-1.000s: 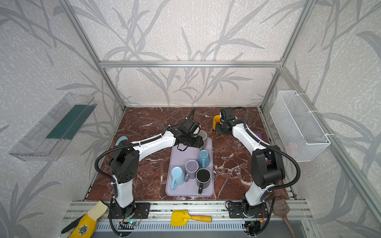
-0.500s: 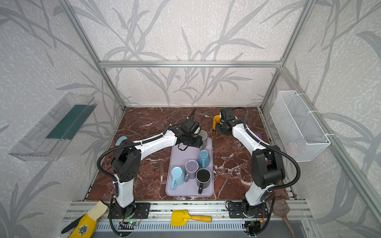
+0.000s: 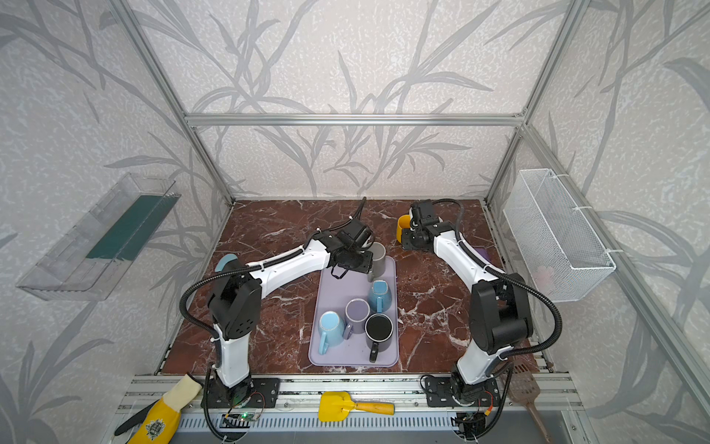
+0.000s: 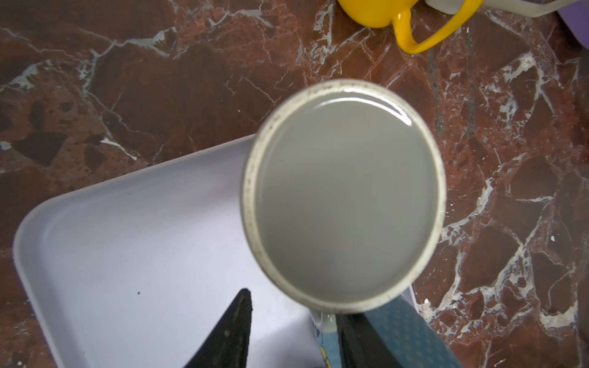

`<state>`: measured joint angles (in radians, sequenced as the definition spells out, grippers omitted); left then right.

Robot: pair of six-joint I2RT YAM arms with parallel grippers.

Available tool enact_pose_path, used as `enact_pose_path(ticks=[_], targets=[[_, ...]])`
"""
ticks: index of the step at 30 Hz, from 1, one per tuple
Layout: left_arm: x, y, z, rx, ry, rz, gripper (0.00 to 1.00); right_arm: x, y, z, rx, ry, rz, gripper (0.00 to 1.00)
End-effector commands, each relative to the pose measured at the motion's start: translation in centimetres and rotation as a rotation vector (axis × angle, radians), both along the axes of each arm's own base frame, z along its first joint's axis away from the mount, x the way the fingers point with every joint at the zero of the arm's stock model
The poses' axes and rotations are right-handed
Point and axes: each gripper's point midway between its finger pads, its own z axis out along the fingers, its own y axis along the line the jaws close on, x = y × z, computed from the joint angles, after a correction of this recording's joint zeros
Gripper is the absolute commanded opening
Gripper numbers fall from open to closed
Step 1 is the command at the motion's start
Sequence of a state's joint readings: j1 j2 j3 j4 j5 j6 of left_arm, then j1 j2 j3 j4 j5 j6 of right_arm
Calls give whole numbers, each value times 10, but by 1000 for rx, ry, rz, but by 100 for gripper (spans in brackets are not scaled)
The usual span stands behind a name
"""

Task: Turn the mug right side up
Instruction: 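Lower the left gripper onto the grey mug's base and grasp it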

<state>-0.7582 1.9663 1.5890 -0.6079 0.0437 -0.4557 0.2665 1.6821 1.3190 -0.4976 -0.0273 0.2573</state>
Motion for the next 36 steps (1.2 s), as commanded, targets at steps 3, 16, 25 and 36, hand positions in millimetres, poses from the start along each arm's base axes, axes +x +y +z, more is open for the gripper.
enact_pose_path(ticks=[3, 16, 25, 36], targets=[[-3, 4, -1, 55, 7, -38, 45, -4, 0, 12, 5, -28, 5, 13], [-14, -14, 2, 17, 42, -104, 45, -2, 1, 14, -2, -33, 10, 13], [-11, -21, -4, 44, 29, -114, 44, -3, -1, 15, -13, -34, 11, 13], [-5, -11, -13, 134, 13, -85, 40, -3, -2, 15, -16, -36, 10, 13]])
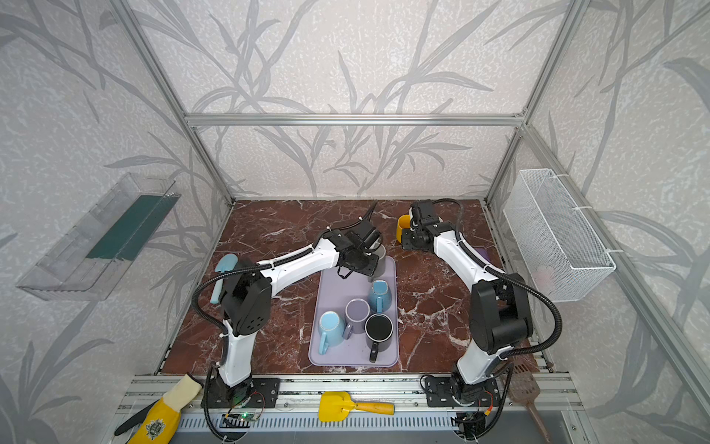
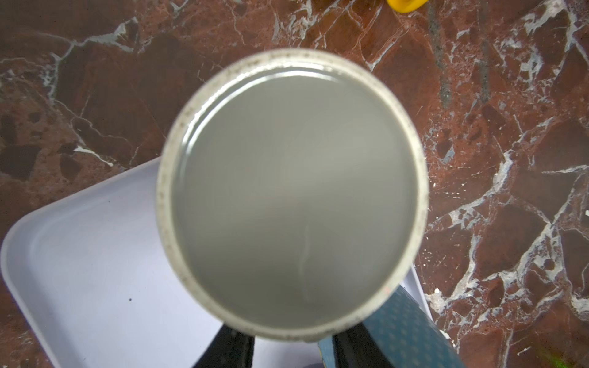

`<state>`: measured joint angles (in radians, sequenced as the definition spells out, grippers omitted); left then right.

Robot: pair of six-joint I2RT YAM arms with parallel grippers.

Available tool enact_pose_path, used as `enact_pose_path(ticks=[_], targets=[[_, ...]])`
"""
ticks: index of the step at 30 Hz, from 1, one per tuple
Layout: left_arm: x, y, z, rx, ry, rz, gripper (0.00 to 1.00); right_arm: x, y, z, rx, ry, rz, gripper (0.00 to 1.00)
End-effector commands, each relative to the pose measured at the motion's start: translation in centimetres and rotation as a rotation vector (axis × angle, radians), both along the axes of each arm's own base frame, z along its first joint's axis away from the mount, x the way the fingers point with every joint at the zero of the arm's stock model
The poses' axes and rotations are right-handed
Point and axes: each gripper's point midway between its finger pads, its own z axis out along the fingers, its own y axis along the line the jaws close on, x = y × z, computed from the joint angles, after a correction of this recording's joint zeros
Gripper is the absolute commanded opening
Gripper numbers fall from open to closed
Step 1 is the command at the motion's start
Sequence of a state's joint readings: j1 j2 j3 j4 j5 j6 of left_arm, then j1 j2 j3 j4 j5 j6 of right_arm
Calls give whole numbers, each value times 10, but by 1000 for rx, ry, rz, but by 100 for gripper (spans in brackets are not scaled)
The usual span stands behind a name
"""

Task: Turn the mug right side up
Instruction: 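Lower the left gripper onto the grey mug's base and grasp it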

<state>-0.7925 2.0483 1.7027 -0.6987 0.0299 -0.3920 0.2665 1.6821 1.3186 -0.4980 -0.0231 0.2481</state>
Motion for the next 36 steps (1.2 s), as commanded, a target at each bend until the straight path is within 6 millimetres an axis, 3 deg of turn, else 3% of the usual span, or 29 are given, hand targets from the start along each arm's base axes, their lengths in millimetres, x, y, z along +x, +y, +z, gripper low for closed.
enact_pose_path(ticks=[1, 9, 36], targets=[[1, 7, -5, 68, -6, 1, 40, -3, -1, 15, -8, -34, 6, 13], [5, 19, -6, 144, -34, 7, 38, -4, -3, 15, -11, -33, 3, 13], [2, 10, -12, 138, -20, -27, 27, -6, -3, 13, -12, -30, 2, 13]])
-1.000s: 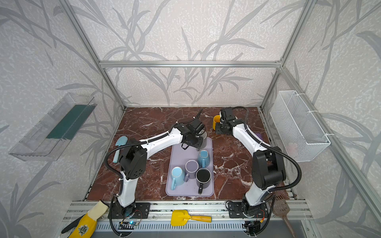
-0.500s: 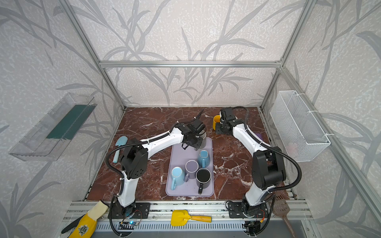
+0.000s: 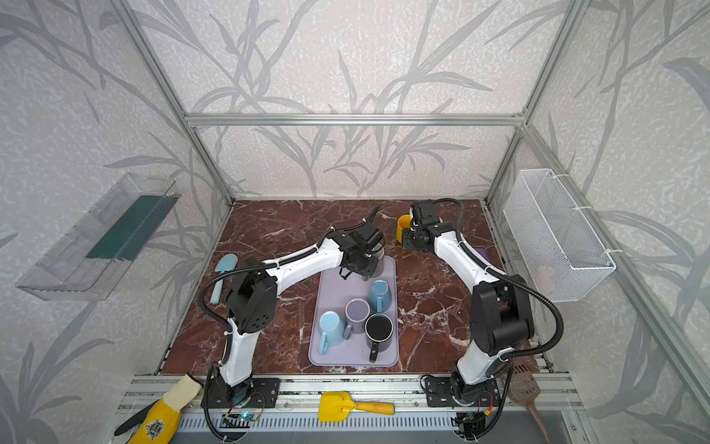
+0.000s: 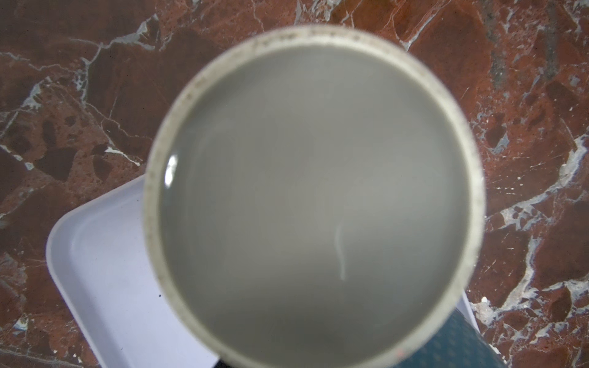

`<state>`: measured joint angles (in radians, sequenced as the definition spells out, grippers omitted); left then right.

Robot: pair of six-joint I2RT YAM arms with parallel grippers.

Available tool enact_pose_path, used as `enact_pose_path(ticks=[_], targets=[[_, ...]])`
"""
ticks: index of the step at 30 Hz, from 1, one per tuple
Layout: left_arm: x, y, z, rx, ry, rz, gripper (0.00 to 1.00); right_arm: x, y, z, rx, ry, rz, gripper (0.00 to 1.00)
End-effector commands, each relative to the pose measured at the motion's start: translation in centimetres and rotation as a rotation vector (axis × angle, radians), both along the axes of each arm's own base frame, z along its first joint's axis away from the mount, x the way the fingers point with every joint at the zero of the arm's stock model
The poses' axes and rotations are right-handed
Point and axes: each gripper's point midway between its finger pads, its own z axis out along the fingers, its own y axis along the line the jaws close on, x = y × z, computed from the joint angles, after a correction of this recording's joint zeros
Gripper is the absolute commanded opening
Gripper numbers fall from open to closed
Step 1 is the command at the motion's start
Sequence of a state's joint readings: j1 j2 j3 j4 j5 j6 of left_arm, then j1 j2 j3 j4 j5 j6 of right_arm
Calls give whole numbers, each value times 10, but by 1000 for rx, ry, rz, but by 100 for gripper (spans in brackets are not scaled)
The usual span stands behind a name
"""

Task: Turn the mug right side up
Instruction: 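Lower the left gripper onto the grey mug's base and grasp it, then lift the grey mug off the tray with the left gripper while the right approaches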

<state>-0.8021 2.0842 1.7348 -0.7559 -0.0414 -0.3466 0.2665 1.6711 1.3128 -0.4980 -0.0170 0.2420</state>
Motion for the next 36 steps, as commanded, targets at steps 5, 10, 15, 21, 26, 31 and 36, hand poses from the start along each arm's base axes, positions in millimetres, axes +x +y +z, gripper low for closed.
enact_pose_path(ticks=[5, 10, 15, 21, 26, 31, 36], targets=[[1, 0, -2, 35, -9, -8, 23, -5, -2, 11, -6, -26, 0, 13], [1, 1, -3, 40, -9, -6, 18, -6, -2, 12, -4, -25, -1, 11], [1, 3, -1, 47, -17, -4, 10, -7, -2, 13, -1, -28, -3, 11], [3, 8, 6, 65, -35, -6, 1, -8, -2, 17, 4, -36, 0, 11], [6, 13, 18, 58, -53, -16, 0, -10, 0, 21, 16, -45, 13, 11], [10, 17, 31, -2, -46, -16, 0, -11, 5, 24, 41, -57, 35, 11], [16, 27, 47, -85, -45, 2, 0, -12, 12, 25, 75, -64, 59, 11]])
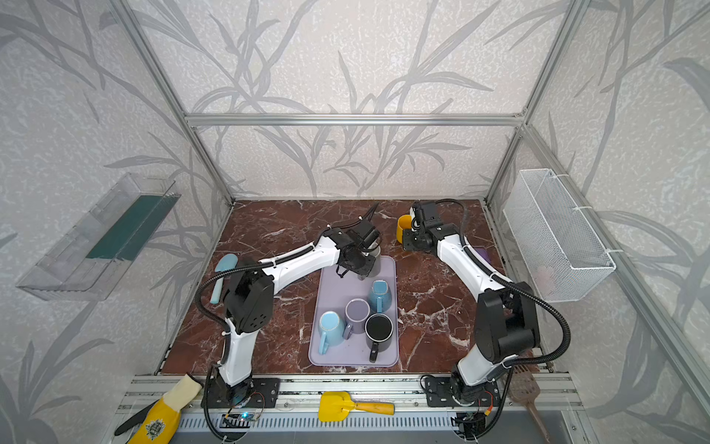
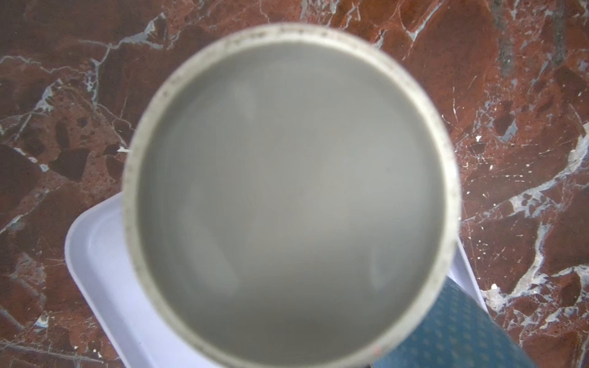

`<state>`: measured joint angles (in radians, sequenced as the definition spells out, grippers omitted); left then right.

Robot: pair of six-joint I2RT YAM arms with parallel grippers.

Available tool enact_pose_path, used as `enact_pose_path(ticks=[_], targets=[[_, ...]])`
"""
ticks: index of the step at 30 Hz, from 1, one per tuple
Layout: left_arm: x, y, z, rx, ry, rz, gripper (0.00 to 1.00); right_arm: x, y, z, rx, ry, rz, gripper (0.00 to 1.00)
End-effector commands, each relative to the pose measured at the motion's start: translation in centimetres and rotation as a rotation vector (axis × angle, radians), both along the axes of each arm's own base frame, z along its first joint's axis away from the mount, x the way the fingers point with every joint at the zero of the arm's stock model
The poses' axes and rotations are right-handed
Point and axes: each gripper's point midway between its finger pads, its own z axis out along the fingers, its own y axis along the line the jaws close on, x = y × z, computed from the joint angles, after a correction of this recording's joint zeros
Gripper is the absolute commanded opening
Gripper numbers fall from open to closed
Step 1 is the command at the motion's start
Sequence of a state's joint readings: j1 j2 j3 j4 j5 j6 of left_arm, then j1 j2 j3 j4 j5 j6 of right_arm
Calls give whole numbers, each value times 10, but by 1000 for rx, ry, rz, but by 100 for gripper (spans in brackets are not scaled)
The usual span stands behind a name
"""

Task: Turn the mug right side up
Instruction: 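Lift the grey mug off the tray with the left gripper while the right approaches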

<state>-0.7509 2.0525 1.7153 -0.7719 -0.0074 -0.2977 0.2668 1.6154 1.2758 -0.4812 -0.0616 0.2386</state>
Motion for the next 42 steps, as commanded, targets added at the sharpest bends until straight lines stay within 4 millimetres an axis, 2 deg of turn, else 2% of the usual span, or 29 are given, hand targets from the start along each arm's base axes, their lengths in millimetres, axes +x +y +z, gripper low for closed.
enact_pose_path(ticks=[1, 5, 12, 17, 23, 34, 39, 42], targets=[[10, 10, 45, -102, -60, 14, 0, -3, 8, 14, 43, -40, 34, 11], [14, 20, 57, -202, -47, 28, 0, -3, 18, 16, 99, -48, 56, 11], [20, 30, 77, -476, 8, 23, 0, -3, 44, 20, 259, -52, 109, 11], [24, 33, 86, -554, 14, 21, 0, -5, 62, 24, 374, -53, 147, 11], [32, 41, 110, -689, -10, 34, 0, -9, 76, 28, 478, -52, 174, 11], [52, 75, 157, -1036, -91, 103, 0, -13, 98, 55, 636, -70, 261, 9], [61, 90, 174, -1208, -100, 130, 0, -17, 110, 68, 696, -83, 307, 14], [64, 95, 180, -1252, -116, 130, 0, -19, 116, 75, 718, -90, 330, 17]])
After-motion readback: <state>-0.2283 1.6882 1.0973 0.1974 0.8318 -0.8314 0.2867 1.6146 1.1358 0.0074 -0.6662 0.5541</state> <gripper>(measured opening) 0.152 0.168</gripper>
